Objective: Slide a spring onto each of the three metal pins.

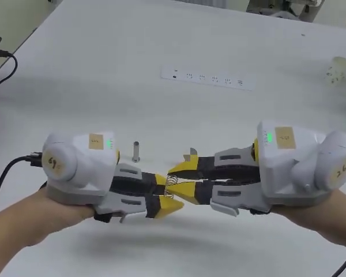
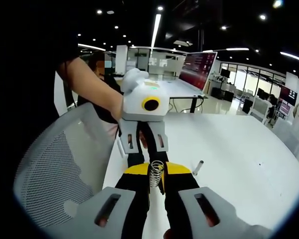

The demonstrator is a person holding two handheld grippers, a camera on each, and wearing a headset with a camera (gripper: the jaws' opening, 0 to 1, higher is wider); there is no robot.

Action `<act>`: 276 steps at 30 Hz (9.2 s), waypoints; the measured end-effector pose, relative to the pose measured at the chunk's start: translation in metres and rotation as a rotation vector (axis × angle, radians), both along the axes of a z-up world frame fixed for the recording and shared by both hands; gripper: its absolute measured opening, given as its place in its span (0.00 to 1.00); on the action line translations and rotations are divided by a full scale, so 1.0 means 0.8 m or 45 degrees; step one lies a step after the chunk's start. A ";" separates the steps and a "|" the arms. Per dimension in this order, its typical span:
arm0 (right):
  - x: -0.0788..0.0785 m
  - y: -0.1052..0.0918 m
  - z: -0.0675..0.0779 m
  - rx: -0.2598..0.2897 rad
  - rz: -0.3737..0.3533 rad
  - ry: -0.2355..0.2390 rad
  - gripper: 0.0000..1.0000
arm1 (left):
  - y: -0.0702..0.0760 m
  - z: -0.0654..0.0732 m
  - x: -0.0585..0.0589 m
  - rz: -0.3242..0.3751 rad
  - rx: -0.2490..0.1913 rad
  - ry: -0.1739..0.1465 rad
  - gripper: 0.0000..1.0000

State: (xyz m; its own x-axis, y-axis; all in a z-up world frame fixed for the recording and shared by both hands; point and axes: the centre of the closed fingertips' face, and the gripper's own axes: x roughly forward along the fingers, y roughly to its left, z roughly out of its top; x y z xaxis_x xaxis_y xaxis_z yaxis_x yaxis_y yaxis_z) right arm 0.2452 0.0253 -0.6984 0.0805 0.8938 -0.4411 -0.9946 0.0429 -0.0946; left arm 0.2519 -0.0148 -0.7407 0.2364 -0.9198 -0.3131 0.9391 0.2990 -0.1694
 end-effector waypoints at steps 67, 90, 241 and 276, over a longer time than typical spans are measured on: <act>0.026 -0.023 -0.009 -0.037 -0.106 -0.072 0.07 | 0.132 -0.010 0.045 0.503 0.076 -0.049 0.98; 0.035 -0.036 -0.015 -0.063 -0.136 -0.084 0.07 | 0.144 -0.016 0.041 0.551 0.069 -0.030 0.98; 0.160 0.087 -0.137 -0.273 -0.249 0.036 0.09 | 0.184 -0.043 0.027 0.661 0.120 0.034 0.98; 0.127 0.023 -0.057 0.004 -0.349 0.103 0.30 | 0.142 -0.009 0.062 0.552 0.138 -0.045 0.98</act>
State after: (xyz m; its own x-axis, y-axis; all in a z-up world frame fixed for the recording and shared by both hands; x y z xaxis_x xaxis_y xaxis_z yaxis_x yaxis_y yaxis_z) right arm 0.3467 0.0440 -0.7440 0.2843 0.8449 -0.4532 -0.9500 0.3118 -0.0147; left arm 0.3015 0.0992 -0.7479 0.6052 -0.6957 -0.3871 0.7278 0.6805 -0.0852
